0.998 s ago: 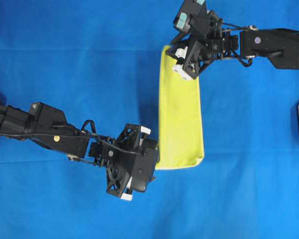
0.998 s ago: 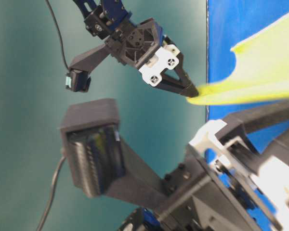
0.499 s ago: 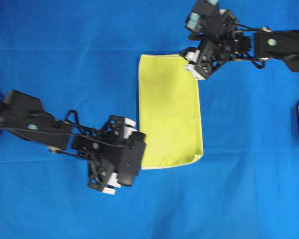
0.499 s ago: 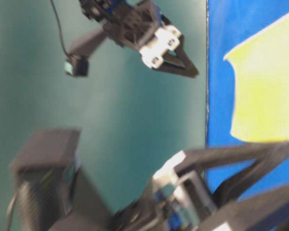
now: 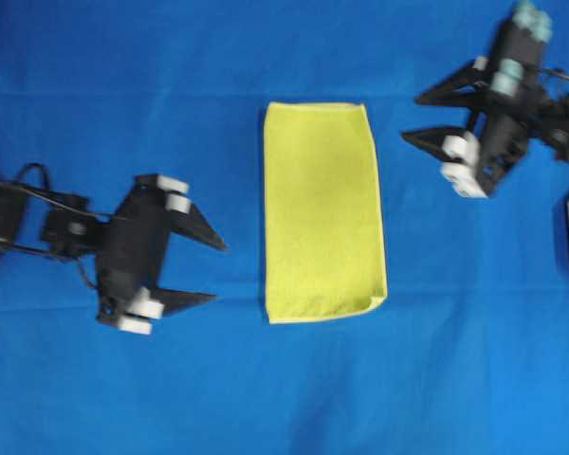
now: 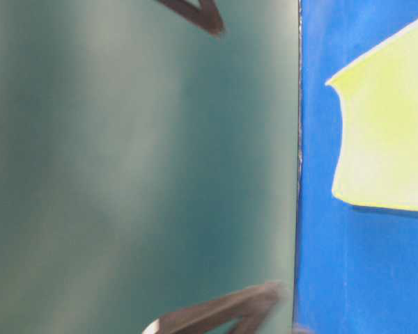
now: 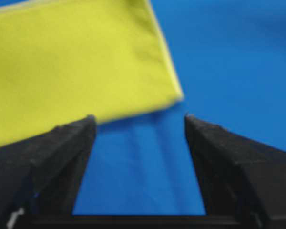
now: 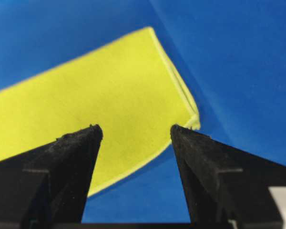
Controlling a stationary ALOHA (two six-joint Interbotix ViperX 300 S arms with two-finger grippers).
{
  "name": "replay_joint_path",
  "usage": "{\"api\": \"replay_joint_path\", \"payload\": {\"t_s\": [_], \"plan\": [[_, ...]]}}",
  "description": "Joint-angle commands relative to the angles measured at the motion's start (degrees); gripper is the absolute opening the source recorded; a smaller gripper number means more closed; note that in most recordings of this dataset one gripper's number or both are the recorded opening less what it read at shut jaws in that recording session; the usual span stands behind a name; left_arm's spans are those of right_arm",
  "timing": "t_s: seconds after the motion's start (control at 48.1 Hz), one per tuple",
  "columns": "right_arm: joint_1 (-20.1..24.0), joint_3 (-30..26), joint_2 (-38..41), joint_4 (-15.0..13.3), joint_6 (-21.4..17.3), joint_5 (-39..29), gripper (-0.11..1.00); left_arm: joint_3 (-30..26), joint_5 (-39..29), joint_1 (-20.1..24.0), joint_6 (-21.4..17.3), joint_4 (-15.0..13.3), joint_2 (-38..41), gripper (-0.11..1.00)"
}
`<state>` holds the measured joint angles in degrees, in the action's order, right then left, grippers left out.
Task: Fold the yellow towel.
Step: 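Release the strip and retract both grippers outward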
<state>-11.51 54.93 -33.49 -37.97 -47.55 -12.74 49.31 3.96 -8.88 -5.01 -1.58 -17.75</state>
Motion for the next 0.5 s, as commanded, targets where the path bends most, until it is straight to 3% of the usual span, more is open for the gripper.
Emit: {"api": "replay_joint_path", "payload": {"t_s": [0.0, 0.249, 0.478], "plan": [[1.23, 1.41, -5.89, 0.09, 0.00, 0.44, 0.62, 3.34, 6.06, 1.85, 0.09, -0.09, -5.45, 0.71], [1.49, 7.38, -14.94, 0.18, -0.09, 3.43, 0.62, 12.83, 16.00, 5.98, 0.88, -0.70, -17.40, 0.71], [1.32, 8.00, -15.12, 0.18, -0.09, 5.89, 0.62, 15.21, 17.84, 7.65, 2.11, -0.70, -20.39, 0.71]]}}
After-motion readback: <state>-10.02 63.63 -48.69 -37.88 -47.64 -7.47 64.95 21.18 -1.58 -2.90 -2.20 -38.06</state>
